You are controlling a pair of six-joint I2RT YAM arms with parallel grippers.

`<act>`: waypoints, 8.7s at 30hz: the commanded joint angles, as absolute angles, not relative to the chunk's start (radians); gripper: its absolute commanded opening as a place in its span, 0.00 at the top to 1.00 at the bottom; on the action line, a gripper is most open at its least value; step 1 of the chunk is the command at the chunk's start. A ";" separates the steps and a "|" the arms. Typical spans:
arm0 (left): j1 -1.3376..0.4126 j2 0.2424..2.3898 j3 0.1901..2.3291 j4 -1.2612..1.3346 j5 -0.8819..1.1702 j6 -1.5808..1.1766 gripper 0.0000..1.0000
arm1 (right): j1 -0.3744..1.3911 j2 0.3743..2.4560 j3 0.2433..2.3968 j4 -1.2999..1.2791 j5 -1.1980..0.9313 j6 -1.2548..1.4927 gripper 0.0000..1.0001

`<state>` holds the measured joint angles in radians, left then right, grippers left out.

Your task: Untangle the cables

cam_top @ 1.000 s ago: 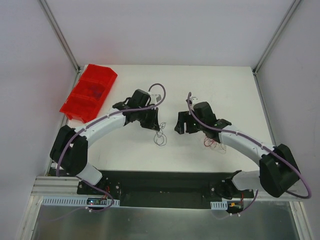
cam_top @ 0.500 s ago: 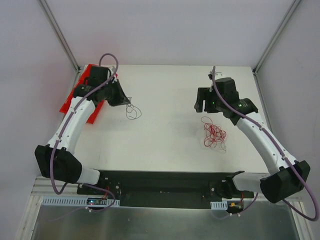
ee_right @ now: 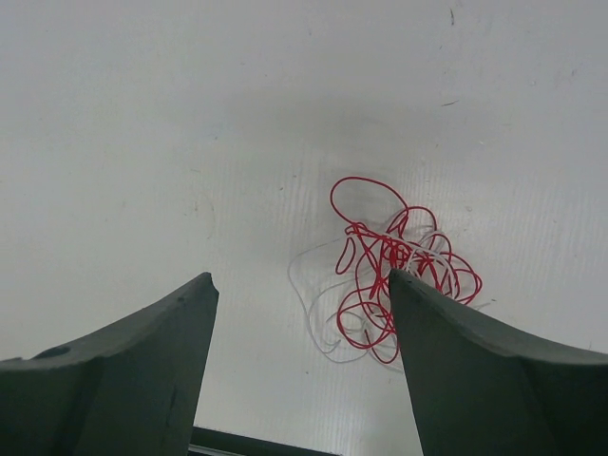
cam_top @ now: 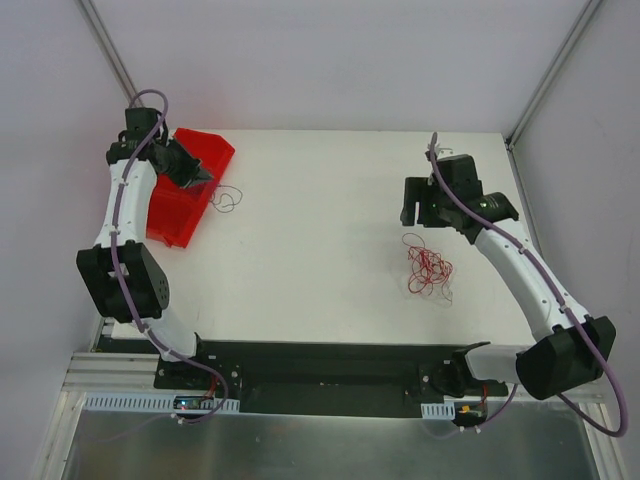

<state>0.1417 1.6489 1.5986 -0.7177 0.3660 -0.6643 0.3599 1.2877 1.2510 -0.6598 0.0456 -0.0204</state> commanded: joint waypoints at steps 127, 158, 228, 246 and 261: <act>-0.502 2.206 1.666 -0.750 0.721 -0.324 0.58 | 0.475 1.755 1.417 -0.664 -0.410 0.060 0.48; -0.469 1.275 1.710 -0.834 -0.245 -0.223 1.00 | 0.356 1.663 1.074 -0.661 0.202 0.169 1.00; 0.387 1.548 1.267 -0.425 0.126 -0.673 1.00 | 0.295 1.385 0.968 -0.686 -0.135 -0.015 1.00; 0.374 1.585 1.377 -0.584 -0.077 -0.555 0.31 | 0.310 1.451 1.019 -0.667 -0.167 -0.003 1.00; -0.317 1.652 1.311 -0.482 0.532 -0.359 0.32 | 0.512 1.655 1.237 -0.519 -0.549 0.055 1.00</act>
